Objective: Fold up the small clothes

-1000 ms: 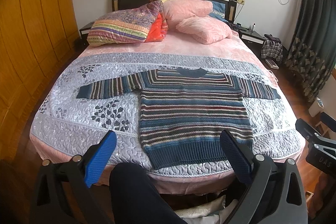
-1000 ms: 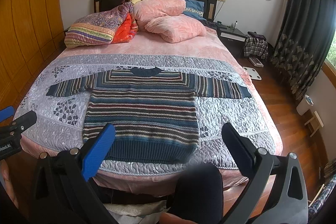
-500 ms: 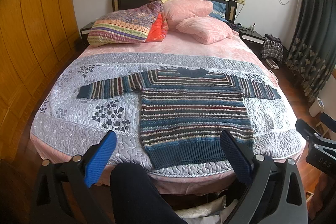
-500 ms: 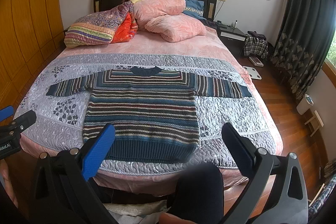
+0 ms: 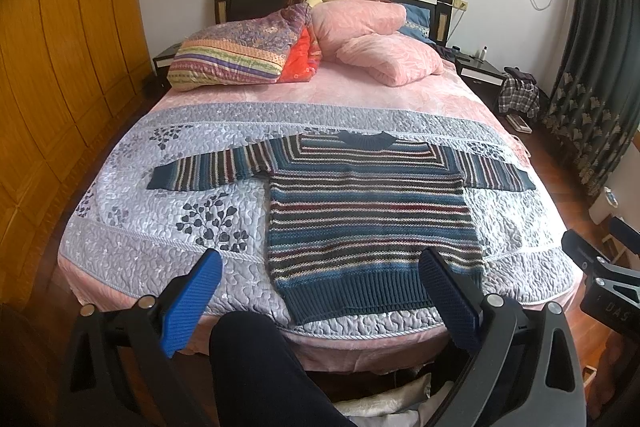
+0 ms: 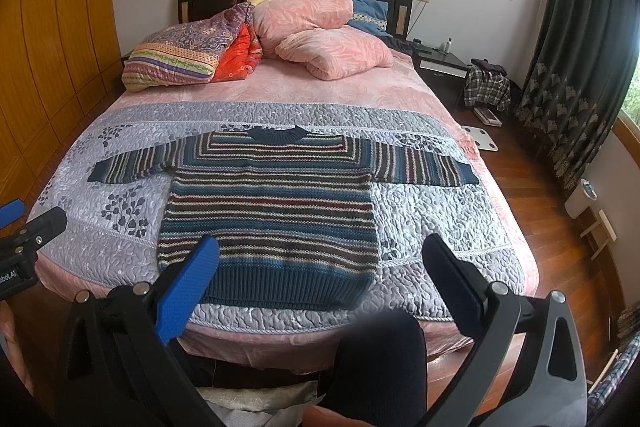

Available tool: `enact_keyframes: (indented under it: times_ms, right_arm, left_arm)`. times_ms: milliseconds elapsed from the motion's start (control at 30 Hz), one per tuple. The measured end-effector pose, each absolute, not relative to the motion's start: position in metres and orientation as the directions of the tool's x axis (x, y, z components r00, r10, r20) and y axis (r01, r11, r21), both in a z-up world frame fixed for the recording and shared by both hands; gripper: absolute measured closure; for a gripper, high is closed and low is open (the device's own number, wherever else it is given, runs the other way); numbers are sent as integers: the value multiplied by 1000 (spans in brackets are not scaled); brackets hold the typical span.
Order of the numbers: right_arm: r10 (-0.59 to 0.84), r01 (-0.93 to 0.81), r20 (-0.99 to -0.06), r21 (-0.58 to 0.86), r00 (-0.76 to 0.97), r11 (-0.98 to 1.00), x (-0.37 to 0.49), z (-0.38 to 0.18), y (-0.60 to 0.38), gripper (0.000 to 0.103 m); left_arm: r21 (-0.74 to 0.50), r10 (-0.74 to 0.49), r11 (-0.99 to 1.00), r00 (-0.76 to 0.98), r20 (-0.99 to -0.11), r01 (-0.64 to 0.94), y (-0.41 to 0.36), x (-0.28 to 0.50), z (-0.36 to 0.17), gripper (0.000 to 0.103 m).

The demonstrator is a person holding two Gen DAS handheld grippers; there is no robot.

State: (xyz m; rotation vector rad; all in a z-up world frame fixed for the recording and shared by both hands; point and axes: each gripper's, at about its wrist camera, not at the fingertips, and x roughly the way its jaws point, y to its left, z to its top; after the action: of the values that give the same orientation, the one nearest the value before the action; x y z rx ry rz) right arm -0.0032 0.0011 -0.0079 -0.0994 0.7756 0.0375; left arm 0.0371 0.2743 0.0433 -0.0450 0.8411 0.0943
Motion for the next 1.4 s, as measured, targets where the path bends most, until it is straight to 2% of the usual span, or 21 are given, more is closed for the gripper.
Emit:
enact_keyframes:
  times_ms: [600,867,1033,1133,1267,1400]
  right_arm:
    - [-3,-72,-701,-78,713,994,-4,-12,0,3]
    - [-18,-67,-710,-92,704,994,1,-19,-4,3]
    - [27,-96,-721,-54,693,994,34,-41,-26,3]
    - [130,-132,-720,54,682,990,66,-60,-49,3]
    - [95,-47,-781,84,618,995,120,-102,-98,3]
    - [135,95,-812,227,567,969,171,-144,-175,3]
  left_arm:
    - [16,86,994,682,-726,-109,272,40,48,4]
    - [-15,58,995,679,-732,-101,272,51,38,4]
    - [-120,-101,992,718,-689,24,276,75,8,4]
    - [-144,-155,987,711,-685,76,273,96,-14,4]
    - [-174,-205,978,682,-702,115,267,129,-41,4]
    - [-276,-279,955,627,-727,105,269,168,-71,4]
